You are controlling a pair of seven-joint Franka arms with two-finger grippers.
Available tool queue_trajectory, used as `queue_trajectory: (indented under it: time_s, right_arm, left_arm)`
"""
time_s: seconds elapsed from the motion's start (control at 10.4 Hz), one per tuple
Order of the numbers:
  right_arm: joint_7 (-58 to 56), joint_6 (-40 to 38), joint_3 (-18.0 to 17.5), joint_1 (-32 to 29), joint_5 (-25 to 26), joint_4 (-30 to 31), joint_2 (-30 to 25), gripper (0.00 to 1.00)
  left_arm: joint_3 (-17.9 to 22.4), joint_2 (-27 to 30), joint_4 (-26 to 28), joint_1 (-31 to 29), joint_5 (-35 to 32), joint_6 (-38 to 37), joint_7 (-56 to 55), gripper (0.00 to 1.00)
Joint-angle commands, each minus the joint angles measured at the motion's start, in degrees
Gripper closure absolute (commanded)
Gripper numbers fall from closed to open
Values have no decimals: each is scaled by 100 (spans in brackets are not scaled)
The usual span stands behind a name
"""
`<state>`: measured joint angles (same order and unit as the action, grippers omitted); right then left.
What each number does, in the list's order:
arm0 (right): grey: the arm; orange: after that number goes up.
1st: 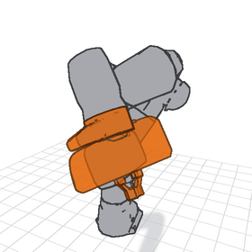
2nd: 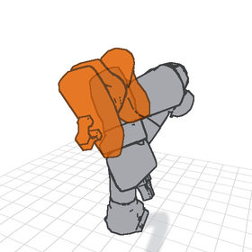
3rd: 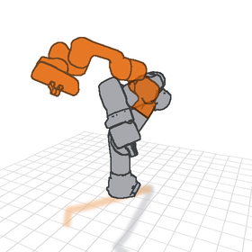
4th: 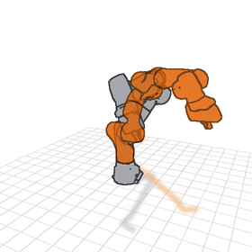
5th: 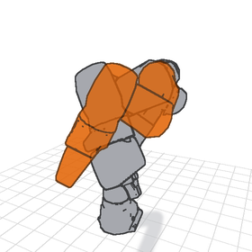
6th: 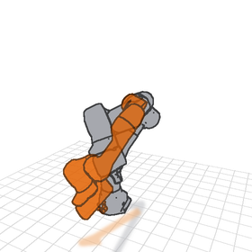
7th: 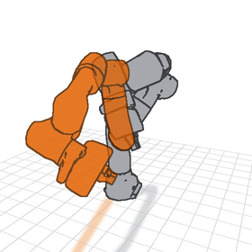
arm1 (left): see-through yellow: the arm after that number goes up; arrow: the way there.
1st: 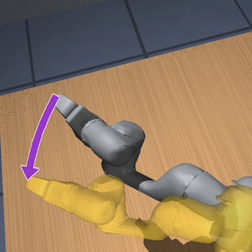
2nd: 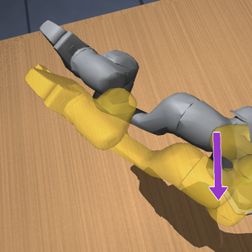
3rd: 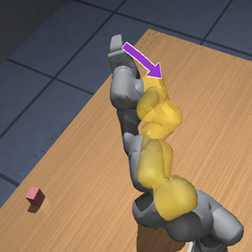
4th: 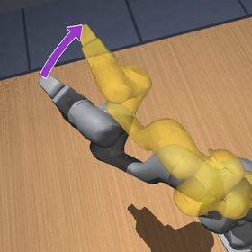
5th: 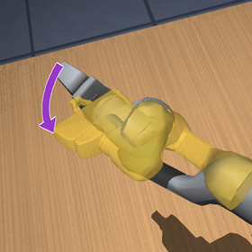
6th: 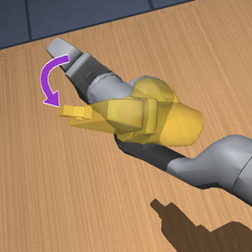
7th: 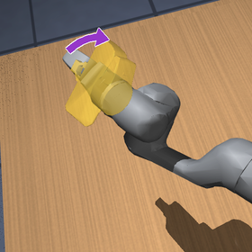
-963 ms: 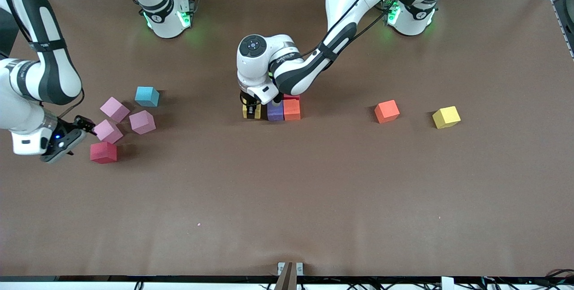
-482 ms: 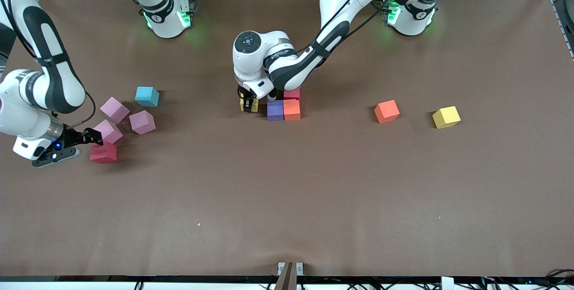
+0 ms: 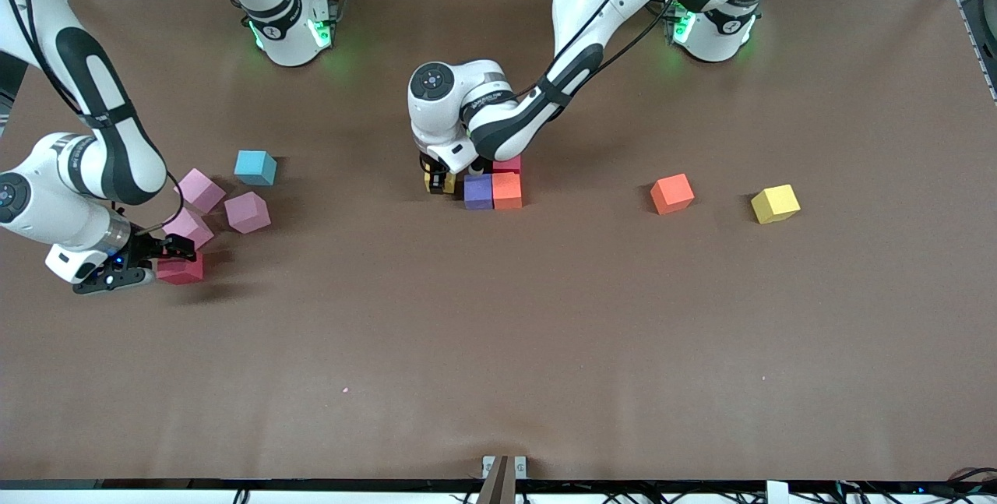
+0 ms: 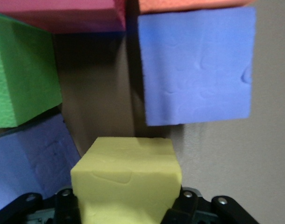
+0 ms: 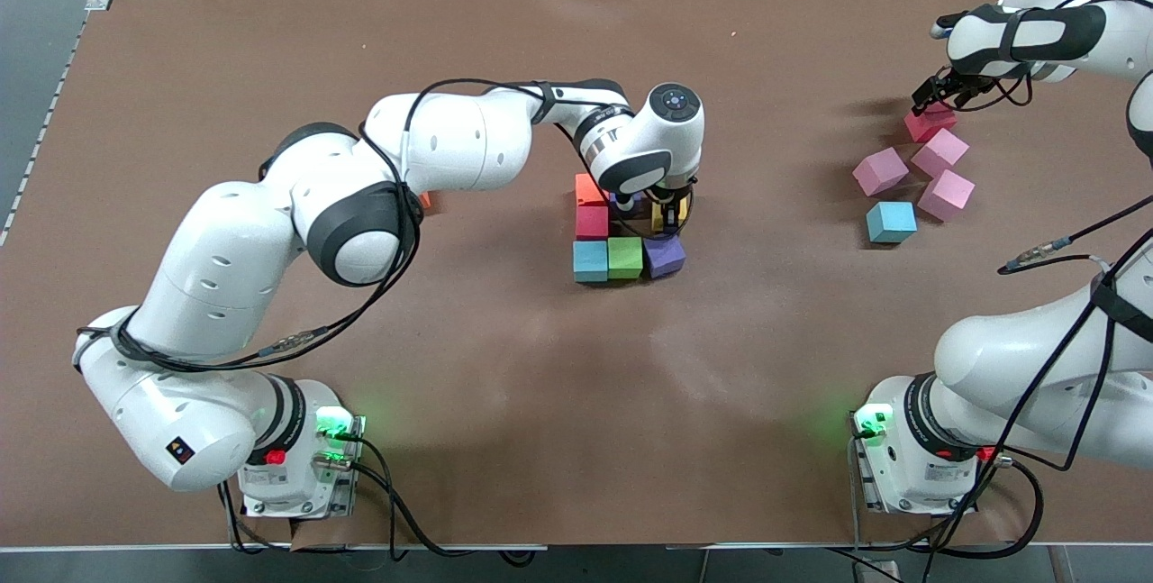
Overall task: Form number 2 with 11 blocks
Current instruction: 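Grasp the pink cube with the right gripper while the left gripper withdraws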
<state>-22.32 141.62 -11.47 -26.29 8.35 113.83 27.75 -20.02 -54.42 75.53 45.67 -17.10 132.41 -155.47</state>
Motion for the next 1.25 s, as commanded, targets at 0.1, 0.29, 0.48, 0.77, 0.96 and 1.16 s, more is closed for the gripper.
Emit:
queue_trajectory:
  time_s: [0.1,0.29,0.48,0.77,0.96,1.16]
  right_arm:
    - [-106,287,-31,-105,273,-54,266,0]
    - [-97,296,-22,-114,238,-37,389,4]
    - [-63,218,-13,-140,229,16,425,21]
    - [383,-379,-196,-131,185,-37,92,51]
    - [919,-591,-573,-131,185,-107,-198,60]
    - [1273,-609,-855,-87,185,-133,-357,64]
  left_arm:
    - [59,-16,49,152,102,-5,-264,47]
    - [59,-8,49,118,102,-14,-247,46]
    - [68,-7,14,-5,41,-14,-185,46]
    - [296,-16,-29,-6,58,-5,-115,46]
    - [305,-8,-47,3,58,-5,16,46]
    - [305,-8,-47,3,58,-5,52,46]
